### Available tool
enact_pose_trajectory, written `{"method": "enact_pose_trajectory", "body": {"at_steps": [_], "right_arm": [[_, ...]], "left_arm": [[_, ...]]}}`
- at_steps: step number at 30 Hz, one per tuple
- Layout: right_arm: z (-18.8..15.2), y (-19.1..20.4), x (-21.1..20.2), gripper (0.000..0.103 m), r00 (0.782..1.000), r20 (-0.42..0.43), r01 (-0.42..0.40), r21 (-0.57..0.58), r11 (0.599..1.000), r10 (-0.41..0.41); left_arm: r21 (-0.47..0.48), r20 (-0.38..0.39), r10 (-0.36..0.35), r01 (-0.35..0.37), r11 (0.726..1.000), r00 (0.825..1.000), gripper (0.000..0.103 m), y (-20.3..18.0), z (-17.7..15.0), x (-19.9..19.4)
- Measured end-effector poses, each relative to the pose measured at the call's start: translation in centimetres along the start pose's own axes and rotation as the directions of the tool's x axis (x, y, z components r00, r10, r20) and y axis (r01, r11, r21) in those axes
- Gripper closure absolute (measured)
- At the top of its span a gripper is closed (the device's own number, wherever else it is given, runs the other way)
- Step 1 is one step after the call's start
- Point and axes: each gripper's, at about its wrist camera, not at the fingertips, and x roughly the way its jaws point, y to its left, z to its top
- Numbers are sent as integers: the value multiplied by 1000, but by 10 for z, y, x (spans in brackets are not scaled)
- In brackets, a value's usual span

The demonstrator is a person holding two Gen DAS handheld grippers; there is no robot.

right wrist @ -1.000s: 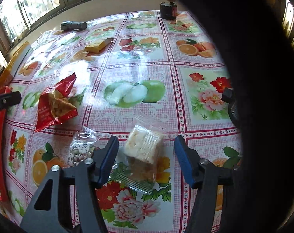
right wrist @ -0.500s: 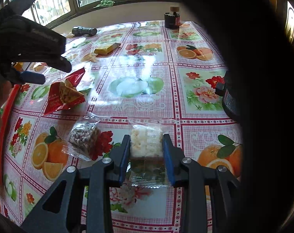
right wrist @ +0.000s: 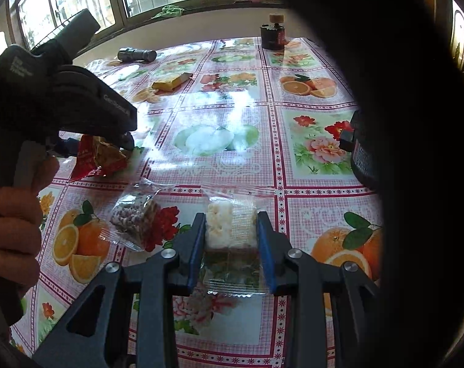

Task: Organize snacks
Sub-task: 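Carry the red corn bag and clear pastry bag over the red tray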

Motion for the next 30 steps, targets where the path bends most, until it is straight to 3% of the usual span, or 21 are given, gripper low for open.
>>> {"method": "enact_pose_trajectory", "body": {"at_steps": [10, 16, 21, 30], "right_arm": [[-28, 3, -24, 69, 1000, -10, -7, 8, 1000, 7], [-49, 11, -41, 69, 1000, -9, -8, 21, 1000, 8], [-67, 25, -60, 69, 1000, -2, -25, 0, 1000, 25], [-94, 52, -77, 69, 998, -1, -70, -24, 997, 70]], "left_arm": [[165, 67, -37, 25, 986, 997, 59, 26, -76, -26], [216, 103, -49, 26, 976, 993, 59, 45, -126, -43], [237, 153, -60, 22, 971, 986, 59, 66, -165, -56], [252, 223, -82, 24, 967, 971, 59, 88, -201, -75]]}}
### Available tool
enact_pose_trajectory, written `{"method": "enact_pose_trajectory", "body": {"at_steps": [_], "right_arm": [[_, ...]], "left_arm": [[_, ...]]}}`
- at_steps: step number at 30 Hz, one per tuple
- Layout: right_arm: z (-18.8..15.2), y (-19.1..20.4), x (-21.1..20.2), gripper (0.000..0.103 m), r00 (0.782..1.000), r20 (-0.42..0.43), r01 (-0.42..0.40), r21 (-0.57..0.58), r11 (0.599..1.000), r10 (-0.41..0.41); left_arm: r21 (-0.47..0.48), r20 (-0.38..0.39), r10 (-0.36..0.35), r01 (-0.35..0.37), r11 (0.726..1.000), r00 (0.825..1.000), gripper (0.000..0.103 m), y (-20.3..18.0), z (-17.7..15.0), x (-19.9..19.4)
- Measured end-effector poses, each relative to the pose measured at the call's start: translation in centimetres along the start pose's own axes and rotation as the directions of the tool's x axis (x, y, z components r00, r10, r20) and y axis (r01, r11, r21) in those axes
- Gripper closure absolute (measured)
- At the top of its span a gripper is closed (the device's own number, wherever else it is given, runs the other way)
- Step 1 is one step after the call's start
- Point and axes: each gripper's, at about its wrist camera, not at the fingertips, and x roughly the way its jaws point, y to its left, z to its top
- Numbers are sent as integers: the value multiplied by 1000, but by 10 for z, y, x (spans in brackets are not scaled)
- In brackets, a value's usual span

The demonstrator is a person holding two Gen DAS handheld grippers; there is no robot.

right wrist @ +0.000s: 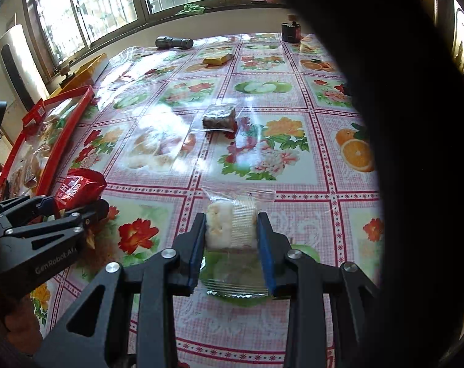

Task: Organize snacks
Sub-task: 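Carry the red corn bag and clear pastry bag over the red tray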

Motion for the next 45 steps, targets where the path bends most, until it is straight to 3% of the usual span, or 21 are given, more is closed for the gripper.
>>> {"method": "enact_pose_trajectory", "body": {"at_steps": [5, 13, 23, 34, 45], "right_arm": [[-5, 13, -3, 69, 1000, 1, -19, -17, 1000, 19], [-7, 36, -2, 69, 998, -11, -55, -49, 997, 55], [5, 69, -4, 69, 992, -13, -125, -86, 988, 124], [41, 126, -7, 69, 978, 12, -205, -163, 965, 210], [76, 212, 4, 68, 945, -6, -319, -252, 914, 328]], "left_arm": [[-1, 42, -4, 4, 1000, 999, 59, 8, -10, -16], [-15, 47, -39, 40, 999, 998, 59, 18, -18, -25], [-80, 93, -45, 52, 995, 995, 59, 49, -19, -45], [-212, 136, 30, 0, 977, 990, 59, 108, -6, -55], [-357, 164, 180, -112, 927, 970, 58, 198, 13, -70]]}}
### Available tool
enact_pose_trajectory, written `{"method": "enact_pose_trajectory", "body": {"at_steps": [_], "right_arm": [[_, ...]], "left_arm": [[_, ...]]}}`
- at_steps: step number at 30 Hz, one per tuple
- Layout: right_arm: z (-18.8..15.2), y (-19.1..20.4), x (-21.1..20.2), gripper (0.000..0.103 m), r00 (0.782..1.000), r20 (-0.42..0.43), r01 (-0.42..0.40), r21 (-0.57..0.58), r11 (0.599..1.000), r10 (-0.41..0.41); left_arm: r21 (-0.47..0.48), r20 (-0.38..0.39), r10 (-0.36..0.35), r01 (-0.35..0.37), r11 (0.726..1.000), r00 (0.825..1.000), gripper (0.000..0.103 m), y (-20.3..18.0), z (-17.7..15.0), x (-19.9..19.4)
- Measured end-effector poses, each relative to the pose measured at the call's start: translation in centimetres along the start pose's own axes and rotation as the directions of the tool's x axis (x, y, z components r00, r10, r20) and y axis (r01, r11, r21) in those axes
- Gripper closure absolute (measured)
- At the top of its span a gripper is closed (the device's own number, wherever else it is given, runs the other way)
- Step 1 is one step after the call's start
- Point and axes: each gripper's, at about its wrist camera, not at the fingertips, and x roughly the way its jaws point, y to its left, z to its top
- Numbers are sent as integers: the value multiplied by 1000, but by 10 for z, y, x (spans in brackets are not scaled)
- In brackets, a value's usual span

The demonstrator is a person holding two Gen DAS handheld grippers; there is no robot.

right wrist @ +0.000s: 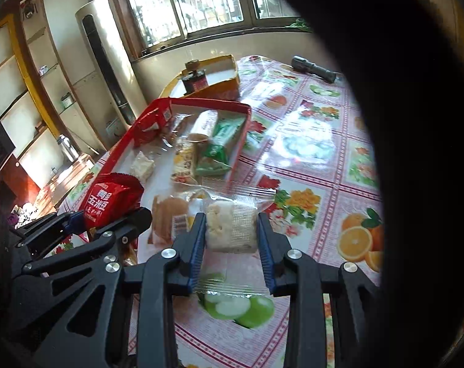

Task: Organize snacks
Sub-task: 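Carry the red corn bag and clear pastry bag over the red tray, then lower both snacks into the red tray and open both grippers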

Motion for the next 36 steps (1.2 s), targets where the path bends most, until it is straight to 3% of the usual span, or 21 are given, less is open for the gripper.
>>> {"method": "enact_pose_trajectory", "body": {"at_steps": [9, 15, 29, 36], "right_arm": [[32, 36, 57, 68, 998, -32, -46, -19, 999, 45], [43, 40, 91, 68, 997, -74, -25, -6, 1000, 24], [52, 36, 115, 66, 993, -115, -9, -8, 1000, 8], [55, 33, 115, 66, 993, -115, 4, -12, 1000, -5]], "left_arm": [[-6, -53, 104, -105, 994, 993, 58, 36, 32, 43], [-13, -107, 130, -132, 991, 986, 58, 45, 36, 68], [19, -98, 179, -178, 984, 979, 55, 41, 33, 77], [19, -106, 204, -203, 979, 973, 44, 43, 34, 75]]}}
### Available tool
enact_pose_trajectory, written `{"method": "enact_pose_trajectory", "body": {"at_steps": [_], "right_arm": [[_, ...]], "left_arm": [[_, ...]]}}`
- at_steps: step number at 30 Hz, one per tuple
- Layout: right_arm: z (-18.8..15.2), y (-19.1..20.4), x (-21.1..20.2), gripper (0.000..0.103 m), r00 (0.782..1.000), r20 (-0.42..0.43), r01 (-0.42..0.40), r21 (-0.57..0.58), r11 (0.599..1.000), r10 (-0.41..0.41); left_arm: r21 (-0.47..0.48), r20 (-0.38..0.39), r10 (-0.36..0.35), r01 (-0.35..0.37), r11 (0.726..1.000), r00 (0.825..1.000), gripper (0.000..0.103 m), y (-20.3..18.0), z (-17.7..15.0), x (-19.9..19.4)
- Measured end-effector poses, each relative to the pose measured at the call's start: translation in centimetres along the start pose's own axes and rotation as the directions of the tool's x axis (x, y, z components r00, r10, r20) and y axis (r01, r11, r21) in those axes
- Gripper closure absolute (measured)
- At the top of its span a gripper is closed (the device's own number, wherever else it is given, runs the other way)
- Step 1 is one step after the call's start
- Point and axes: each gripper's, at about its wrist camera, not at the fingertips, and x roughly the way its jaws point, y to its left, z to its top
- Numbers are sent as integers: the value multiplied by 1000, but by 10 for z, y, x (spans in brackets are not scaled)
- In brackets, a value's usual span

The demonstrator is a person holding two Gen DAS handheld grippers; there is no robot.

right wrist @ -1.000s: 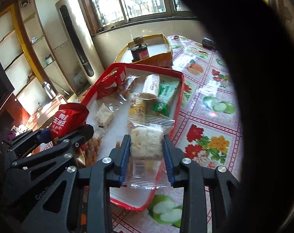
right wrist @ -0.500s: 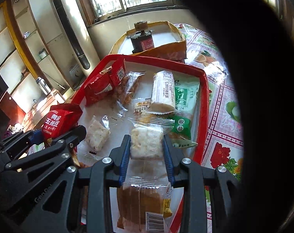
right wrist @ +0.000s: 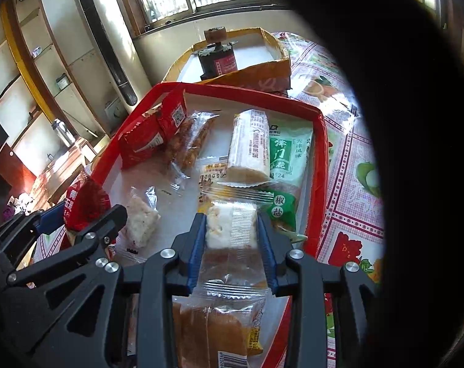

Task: Organize snacks

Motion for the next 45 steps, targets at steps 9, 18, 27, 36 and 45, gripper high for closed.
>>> {"method": "enact_pose_trajectory", "body": {"at_steps": [9, 18, 27, 36, 45], "right_arm": [[-2, -8, -27, 57, 999, 40, -8, 31, 999, 7], [-42, -18, -82, 35, 992, 122, -24, 57, 998, 17], [-81, 2, -110, 28, 984, 157, 90, -66, 994, -79], [-95, 17, -104, 24, 981, 143, 151, -133, 979, -132], [-94, 16, -100, 23, 981, 127, 165, -122, 979, -150]], "left_arm": [[-6, 45, 26, -26, 1000, 999, 36, -2, -8, -22], [-52, 128, 11, -4, 999, 992, 34, -10, -46, -56], [-115, 172, 39, -19, 993, 984, 34, 1, -75, -74], [-167, 194, 70, -37, 985, 979, 34, 11, -83, -75], [-167, 199, 75, -41, 985, 977, 34, 10, -85, -77]]}}
